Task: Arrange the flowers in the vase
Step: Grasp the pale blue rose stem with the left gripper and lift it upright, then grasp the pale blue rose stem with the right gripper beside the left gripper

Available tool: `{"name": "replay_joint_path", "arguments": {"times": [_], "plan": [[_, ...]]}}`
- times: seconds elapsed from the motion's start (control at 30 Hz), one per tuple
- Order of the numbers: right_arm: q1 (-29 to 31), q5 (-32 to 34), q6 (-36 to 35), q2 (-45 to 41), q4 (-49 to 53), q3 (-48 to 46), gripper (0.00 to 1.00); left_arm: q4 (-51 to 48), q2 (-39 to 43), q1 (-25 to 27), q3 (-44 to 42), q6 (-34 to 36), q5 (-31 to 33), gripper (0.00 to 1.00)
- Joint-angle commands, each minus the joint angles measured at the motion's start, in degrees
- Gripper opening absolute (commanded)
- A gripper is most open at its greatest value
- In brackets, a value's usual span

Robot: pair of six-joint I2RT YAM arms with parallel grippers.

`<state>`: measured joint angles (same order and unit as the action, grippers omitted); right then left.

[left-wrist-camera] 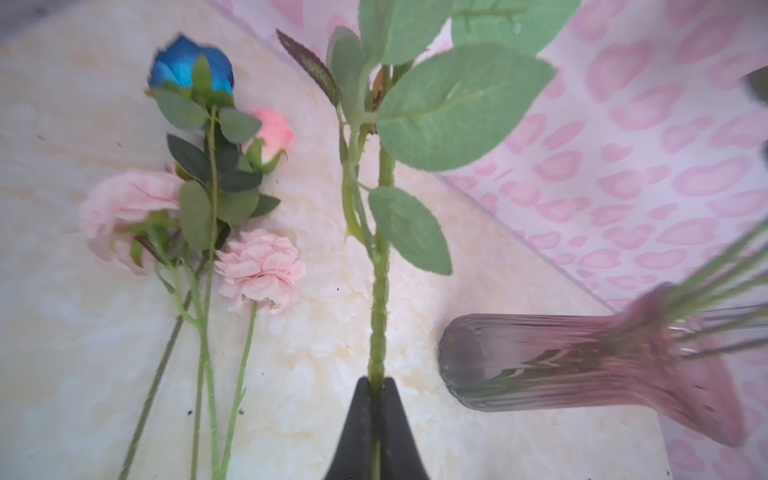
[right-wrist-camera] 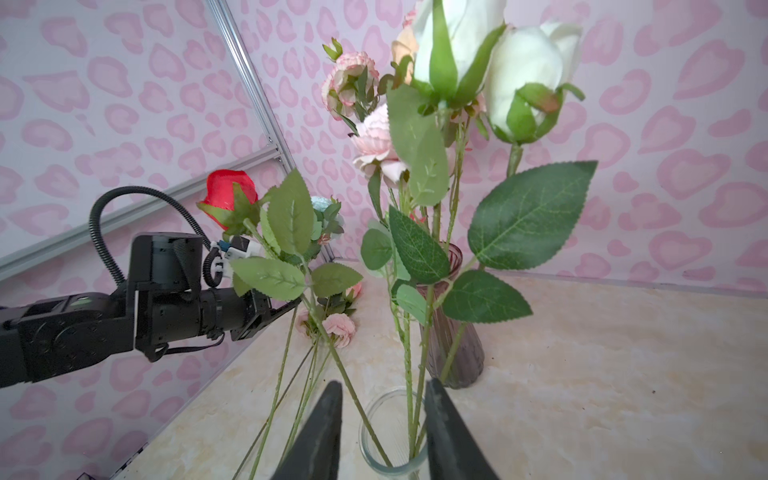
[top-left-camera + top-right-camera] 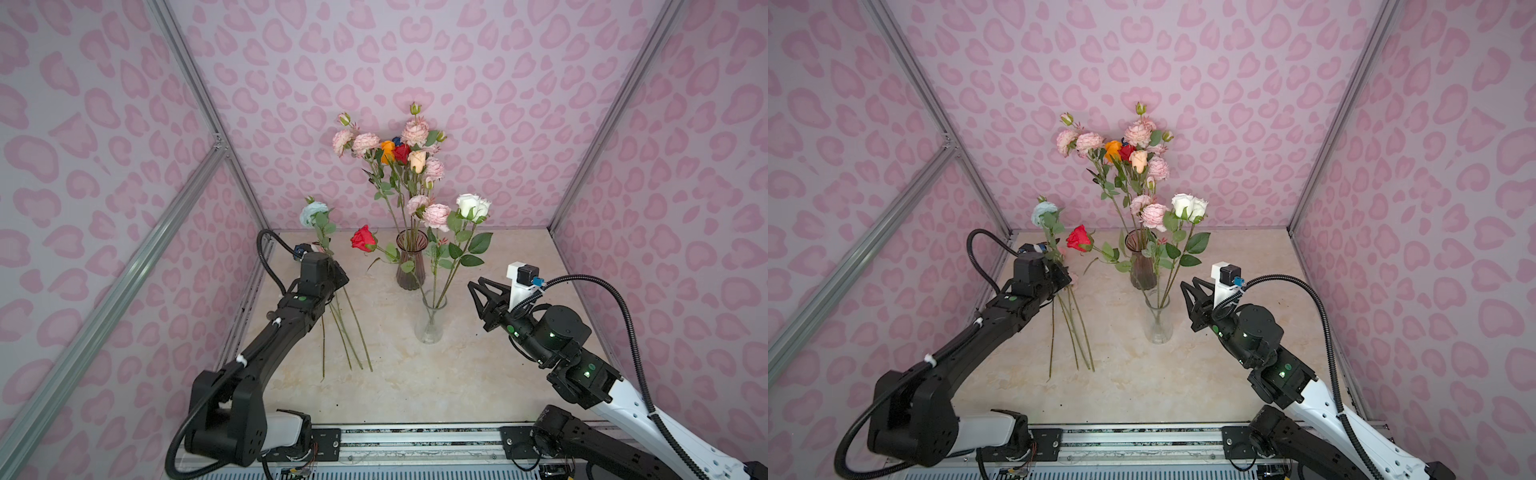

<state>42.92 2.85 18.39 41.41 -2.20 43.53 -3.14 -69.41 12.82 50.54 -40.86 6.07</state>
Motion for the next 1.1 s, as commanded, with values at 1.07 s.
{"name": "replay_joint_path", "arguments": {"times": [1.07], "plan": [[28.02,-0.05,-9.56,34.07,1.47,33.66,0.38,19.56,29.94,21.17,0.66,15.13,-25.15,0.03]]}}
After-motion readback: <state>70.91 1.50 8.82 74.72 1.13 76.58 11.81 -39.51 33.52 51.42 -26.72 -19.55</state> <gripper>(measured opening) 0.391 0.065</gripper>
